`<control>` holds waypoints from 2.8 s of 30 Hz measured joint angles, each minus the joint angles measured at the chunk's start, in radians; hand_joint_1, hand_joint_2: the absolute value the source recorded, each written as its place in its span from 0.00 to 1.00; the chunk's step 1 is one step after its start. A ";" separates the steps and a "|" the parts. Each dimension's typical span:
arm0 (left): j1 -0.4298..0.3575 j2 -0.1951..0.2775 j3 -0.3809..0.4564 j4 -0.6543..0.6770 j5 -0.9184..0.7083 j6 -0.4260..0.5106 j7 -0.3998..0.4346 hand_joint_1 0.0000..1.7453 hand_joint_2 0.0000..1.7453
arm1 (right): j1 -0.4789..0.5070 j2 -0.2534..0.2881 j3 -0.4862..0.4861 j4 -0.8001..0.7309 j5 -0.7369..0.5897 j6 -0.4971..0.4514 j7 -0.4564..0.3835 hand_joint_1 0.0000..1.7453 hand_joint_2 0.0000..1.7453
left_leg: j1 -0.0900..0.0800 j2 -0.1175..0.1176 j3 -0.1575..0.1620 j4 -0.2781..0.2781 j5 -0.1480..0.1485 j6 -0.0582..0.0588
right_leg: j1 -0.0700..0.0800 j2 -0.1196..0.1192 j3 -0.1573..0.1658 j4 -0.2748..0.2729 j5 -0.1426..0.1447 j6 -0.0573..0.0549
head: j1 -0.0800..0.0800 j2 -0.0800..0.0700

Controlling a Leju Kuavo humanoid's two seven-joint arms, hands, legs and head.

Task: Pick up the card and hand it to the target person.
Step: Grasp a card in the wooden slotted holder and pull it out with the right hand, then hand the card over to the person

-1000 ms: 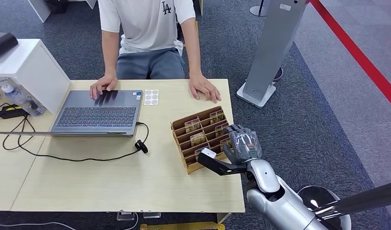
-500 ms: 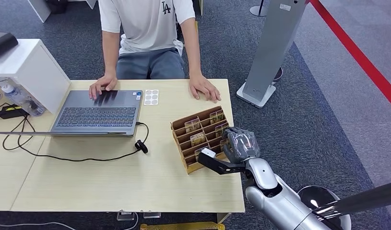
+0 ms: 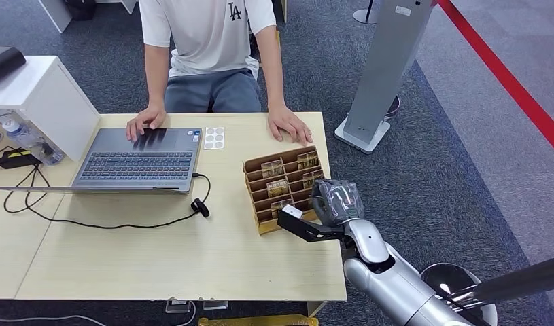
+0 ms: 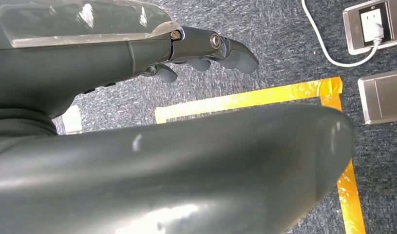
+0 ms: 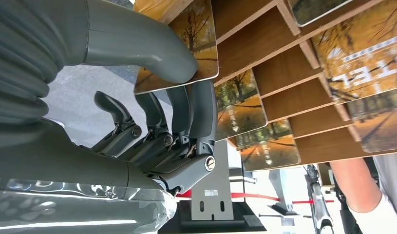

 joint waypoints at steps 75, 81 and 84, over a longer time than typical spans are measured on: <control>0.004 0.005 -0.074 0.000 0.007 0.155 0.120 0.00 0.25 | 0.022 0.128 0.042 -0.301 -0.098 -0.387 -0.381 0.00 1.00 | 0.000 0.000 -0.001 0.000 0.000 0.000 | 0.000 0.000 -0.001 0.000 0.000 0.000 | 0.001 0.000; 0.004 0.005 -0.074 0.000 0.034 0.183 0.145 0.00 0.00 | 0.033 0.133 0.043 -0.249 -0.645 -0.340 -0.508 0.00 1.00 | 0.000 0.000 -0.001 0.000 0.000 0.000 | 0.000 0.000 -0.001 0.000 0.000 0.000 | 0.002 0.000; 0.005 0.005 -0.074 0.000 0.041 0.188 0.149 0.00 0.00 | 0.060 0.129 0.038 -0.240 -0.835 -0.310 -0.557 0.00 1.00 | 0.000 0.000 -0.001 0.000 0.000 0.000 | 0.000 0.000 -0.002 0.000 0.000 0.000 | 0.001 0.000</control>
